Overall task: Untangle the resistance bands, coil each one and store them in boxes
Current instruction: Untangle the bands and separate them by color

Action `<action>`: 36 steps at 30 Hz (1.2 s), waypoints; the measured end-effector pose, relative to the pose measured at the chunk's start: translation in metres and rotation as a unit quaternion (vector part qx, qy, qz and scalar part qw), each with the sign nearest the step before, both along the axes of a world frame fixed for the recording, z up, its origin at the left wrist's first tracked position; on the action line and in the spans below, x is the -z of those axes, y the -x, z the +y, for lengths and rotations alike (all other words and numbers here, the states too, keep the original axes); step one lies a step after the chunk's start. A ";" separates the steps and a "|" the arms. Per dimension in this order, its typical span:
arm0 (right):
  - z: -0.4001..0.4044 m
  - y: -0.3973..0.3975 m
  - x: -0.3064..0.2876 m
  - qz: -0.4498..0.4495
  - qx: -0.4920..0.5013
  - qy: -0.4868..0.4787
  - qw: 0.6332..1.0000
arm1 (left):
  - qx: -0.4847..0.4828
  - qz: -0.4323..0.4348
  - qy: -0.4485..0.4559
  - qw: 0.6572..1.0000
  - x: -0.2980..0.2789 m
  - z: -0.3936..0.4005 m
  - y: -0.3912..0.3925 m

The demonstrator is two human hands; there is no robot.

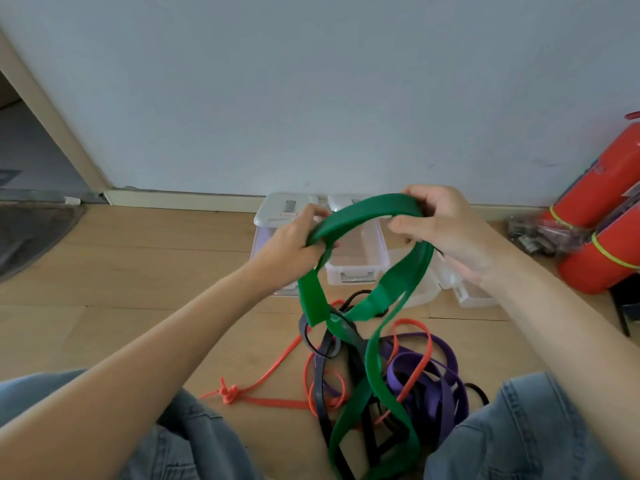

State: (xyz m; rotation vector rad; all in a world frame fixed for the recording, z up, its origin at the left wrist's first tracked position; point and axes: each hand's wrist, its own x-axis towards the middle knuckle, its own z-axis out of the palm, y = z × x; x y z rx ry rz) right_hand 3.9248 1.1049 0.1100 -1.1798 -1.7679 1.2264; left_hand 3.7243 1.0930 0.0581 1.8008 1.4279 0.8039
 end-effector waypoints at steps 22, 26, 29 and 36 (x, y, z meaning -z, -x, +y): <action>-0.003 0.017 0.009 0.061 -0.093 0.031 0.993 | 0.094 -0.073 0.139 0.983 -0.014 -0.010 0.004; 0.000 0.014 0.000 0.259 -0.090 0.093 0.957 | 0.141 -0.062 0.233 0.960 0.034 -0.026 -0.009; 0.004 0.003 -0.010 0.364 -0.053 0.098 0.925 | 0.130 -0.027 0.227 0.965 0.052 -0.027 -0.008; 0.015 -0.028 0.001 -0.022 0.063 -0.005 0.998 | 0.006 -0.119 0.164 0.979 -0.002 0.004 0.032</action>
